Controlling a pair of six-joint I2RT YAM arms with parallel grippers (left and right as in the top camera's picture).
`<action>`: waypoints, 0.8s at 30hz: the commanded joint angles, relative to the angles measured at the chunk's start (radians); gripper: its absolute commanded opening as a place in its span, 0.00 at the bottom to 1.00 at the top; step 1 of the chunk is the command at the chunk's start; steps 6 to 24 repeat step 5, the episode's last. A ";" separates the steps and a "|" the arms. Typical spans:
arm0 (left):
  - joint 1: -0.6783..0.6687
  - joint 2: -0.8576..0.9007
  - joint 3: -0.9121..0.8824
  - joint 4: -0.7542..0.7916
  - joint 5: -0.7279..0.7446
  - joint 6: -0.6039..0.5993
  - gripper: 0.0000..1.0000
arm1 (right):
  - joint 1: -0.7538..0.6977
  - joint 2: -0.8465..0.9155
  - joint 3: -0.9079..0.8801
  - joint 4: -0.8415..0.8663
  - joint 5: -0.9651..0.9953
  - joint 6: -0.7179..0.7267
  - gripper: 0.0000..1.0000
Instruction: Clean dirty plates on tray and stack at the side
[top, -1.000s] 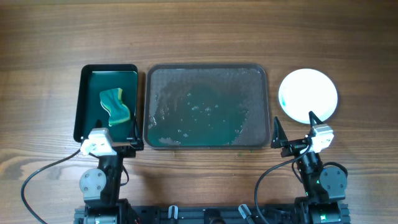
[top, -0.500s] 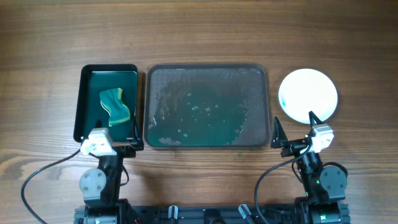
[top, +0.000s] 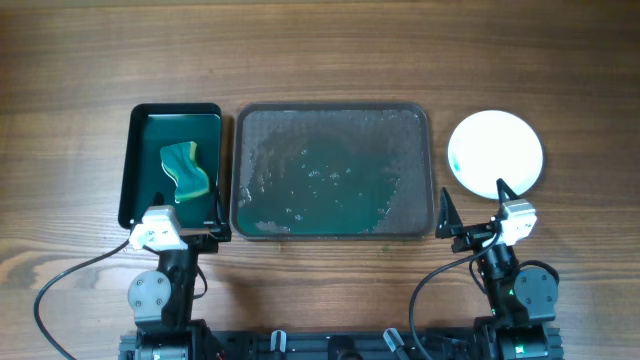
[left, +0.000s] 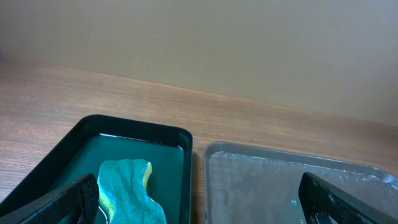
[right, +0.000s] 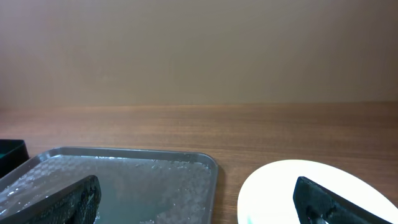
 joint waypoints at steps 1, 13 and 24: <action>0.005 -0.009 -0.005 -0.004 0.001 0.023 1.00 | 0.004 -0.006 -0.001 0.005 0.013 0.018 1.00; 0.005 -0.009 -0.005 -0.004 0.001 0.023 1.00 | 0.004 -0.006 -0.001 0.004 0.013 0.018 1.00; 0.005 -0.009 -0.005 -0.004 0.001 0.023 1.00 | 0.004 -0.006 -0.001 0.004 0.013 0.018 1.00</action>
